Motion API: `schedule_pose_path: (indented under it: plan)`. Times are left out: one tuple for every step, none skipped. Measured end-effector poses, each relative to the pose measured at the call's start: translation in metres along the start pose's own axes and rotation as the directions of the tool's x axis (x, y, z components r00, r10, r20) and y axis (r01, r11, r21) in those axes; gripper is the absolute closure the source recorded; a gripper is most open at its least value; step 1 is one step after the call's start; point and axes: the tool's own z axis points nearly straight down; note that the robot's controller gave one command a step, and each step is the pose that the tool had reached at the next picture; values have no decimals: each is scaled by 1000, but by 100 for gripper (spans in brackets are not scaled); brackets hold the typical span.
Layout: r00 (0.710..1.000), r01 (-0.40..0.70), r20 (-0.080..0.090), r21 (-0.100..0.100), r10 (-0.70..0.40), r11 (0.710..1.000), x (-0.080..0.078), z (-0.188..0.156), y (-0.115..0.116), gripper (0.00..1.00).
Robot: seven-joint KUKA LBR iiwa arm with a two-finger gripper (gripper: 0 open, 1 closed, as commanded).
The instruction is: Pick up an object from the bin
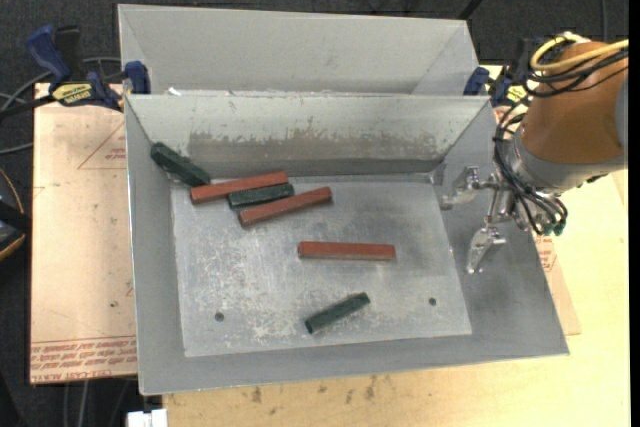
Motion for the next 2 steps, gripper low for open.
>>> schedule_pose_path:
  plan:
    - [993, 117, -1, -2, -117, 993, -47, 32, 8, 0]
    - [991, 134, 3, 1, -134, 991, -63, 44, 13, 0]
